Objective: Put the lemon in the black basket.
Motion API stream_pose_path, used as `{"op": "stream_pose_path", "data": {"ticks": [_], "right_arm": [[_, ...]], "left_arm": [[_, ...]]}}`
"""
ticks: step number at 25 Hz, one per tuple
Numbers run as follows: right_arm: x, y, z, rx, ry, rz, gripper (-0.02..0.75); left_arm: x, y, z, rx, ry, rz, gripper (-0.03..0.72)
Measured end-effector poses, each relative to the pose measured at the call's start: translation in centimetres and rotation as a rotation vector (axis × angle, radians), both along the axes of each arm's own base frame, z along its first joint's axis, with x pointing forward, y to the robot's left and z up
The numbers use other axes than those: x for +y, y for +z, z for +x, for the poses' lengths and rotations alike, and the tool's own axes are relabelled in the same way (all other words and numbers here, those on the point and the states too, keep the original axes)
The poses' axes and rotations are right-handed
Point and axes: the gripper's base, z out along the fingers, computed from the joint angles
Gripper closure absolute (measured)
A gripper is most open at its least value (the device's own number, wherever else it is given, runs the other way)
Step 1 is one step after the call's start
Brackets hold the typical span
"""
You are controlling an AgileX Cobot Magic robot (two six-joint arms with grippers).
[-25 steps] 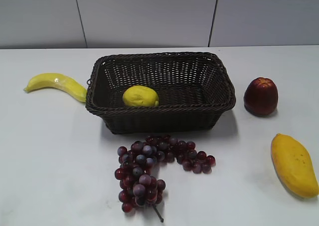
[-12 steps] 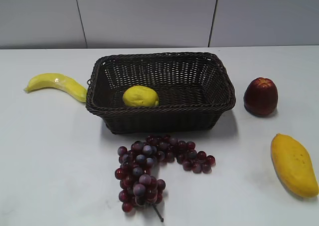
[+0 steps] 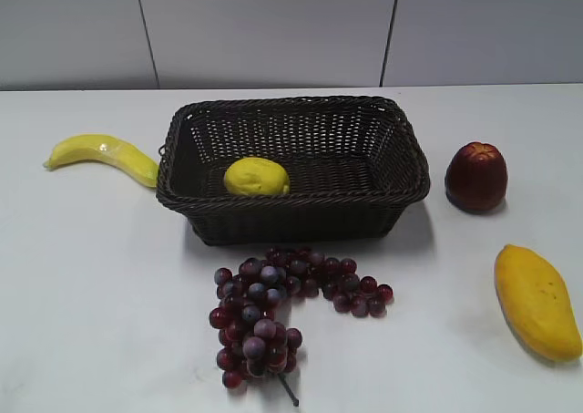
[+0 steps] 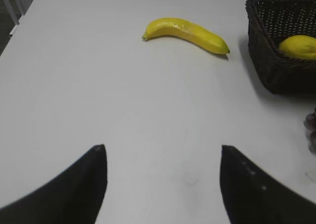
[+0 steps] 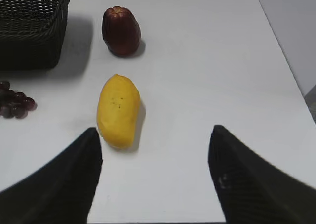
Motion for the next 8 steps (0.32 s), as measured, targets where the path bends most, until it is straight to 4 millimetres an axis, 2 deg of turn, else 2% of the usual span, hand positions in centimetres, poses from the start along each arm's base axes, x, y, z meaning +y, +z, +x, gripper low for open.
{"op": "stream_pose_path", "data": {"ticks": [8], "right_arm": [[0.00, 0.00, 0.00, 0.000, 0.000, 0.000, 0.185]], "left_arm": [[-0.01, -0.05, 0.03, 0.001, 0.000, -0.001, 0.172]]}}
